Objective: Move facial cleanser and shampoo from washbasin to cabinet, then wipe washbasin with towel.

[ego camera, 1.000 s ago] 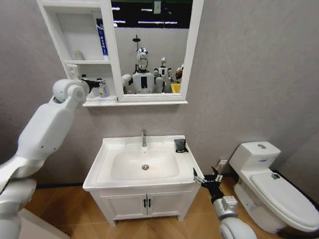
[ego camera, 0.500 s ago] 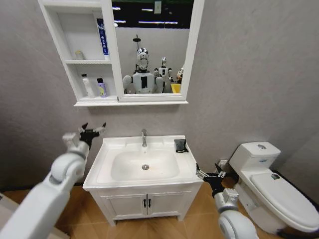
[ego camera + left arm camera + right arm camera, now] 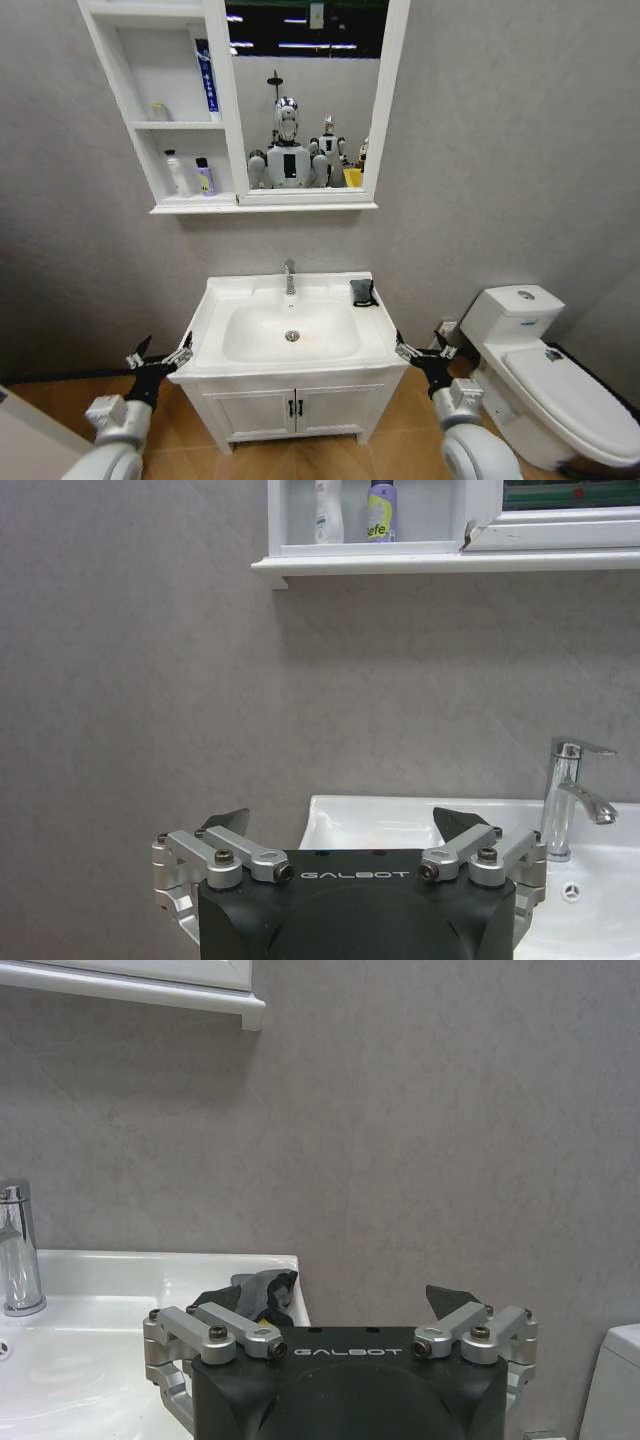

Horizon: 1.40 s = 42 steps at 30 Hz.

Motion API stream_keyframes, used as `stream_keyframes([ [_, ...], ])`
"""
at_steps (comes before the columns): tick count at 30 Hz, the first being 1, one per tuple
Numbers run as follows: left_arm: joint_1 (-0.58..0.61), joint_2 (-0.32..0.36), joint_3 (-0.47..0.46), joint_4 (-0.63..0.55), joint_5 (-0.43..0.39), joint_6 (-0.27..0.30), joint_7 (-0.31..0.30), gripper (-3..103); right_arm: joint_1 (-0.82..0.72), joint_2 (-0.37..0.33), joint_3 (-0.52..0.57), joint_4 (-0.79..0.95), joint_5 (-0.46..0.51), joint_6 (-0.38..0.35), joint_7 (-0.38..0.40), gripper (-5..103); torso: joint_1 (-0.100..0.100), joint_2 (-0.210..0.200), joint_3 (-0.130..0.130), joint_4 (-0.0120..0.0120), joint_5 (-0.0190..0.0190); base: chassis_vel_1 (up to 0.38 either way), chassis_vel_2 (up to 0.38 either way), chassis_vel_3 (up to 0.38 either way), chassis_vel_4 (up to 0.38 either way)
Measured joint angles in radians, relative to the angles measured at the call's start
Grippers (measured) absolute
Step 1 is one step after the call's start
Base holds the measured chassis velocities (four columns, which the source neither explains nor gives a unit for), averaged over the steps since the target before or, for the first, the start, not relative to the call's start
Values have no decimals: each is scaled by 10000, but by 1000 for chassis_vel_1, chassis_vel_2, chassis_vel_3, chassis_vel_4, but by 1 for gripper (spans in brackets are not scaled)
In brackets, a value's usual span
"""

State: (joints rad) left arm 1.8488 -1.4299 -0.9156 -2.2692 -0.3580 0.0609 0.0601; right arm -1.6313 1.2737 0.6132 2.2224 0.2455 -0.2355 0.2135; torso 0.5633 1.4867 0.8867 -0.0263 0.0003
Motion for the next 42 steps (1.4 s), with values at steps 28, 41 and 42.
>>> stream_keyframes([
  [28, 952, -302, -210, -1830, -506, 542, -233, 100, 145, -217, 150, 45, 230, -103, -52, 100, 2, -2, 1, -2, -4, 0, 0, 0, 0],
  [41, 925, -283, -198, -1797, -506, 551, -245, 100, 174, -151, 69, 62, 135, -261, -340, 100, 1, -1, 0, -2, -4, -8, 6, 5, -6],
  [42, 924, -283, -197, -1794, -507, 551, -246, 100, 174, -147, 41, 53, 116, -264, -353, 100, -1, 0, 0, -2, -3, -54, 81, 90, -70],
])
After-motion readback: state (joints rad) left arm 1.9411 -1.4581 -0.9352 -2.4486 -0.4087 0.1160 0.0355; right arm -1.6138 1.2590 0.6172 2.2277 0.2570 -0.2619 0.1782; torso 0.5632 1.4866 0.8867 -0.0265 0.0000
